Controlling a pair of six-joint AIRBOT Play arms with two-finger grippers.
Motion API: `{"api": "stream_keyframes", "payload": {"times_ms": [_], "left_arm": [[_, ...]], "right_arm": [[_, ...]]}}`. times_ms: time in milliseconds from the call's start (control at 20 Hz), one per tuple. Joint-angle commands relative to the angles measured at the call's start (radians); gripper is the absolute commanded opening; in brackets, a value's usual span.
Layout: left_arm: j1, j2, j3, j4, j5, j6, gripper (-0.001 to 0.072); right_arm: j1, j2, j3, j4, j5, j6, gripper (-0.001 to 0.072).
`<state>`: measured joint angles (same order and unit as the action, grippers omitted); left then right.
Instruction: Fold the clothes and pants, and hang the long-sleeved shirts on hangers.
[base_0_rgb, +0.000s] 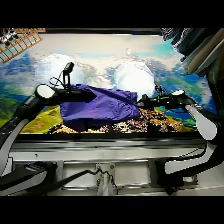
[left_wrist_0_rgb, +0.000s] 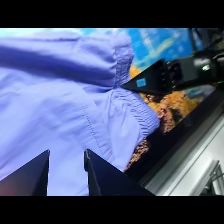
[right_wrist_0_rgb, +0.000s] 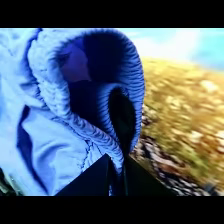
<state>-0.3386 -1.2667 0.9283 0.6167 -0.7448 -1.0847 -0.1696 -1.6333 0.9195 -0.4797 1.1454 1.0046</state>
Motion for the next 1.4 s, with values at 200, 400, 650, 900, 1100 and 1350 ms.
{"api": "stream_keyframes", "payload": {"times_ms": [200, 400, 650, 900, 1100, 1350], "left_arm": [[-0.081, -0.076, 0.002, -0.05, 0.068, -0.102, 0.0189], [-0.146, -0.186, 0.054, -0.05, -0.021, -0.147, 0.0006], [-0.278, -0.381, 0.171, -0.19, -0.054, -0.184, 0.0006], [-0.47, -0.561, 0.341, -0.254, -0.086, -0.259, 0.0006], [-0.534, -0.613, 0.41, -0.262, -0.085, -0.262, 0.0005], [-0.404, -0.526, 0.409, -0.226, -0.21, -0.169, 0.0005]], "right_arm": [[0.001, 0.162, 0.011, -0.087, 0.043, 0.248, 0.0021], [0.001, 0.299, 0.047, -0.302, 0.099, 0.465, 0.002], [0.001, 0.457, 0.15, -0.436, 0.234, 0.655, 0.002], [0.002, 0.591, 0.247, -0.457, 0.277, 0.792, 0.002], [0.002, 0.667, 0.249, -0.502, 0.291, 0.819, 0.002], [0.002, 0.698, 0.249, -0.608, 0.365, 0.816, 0.002]]}}
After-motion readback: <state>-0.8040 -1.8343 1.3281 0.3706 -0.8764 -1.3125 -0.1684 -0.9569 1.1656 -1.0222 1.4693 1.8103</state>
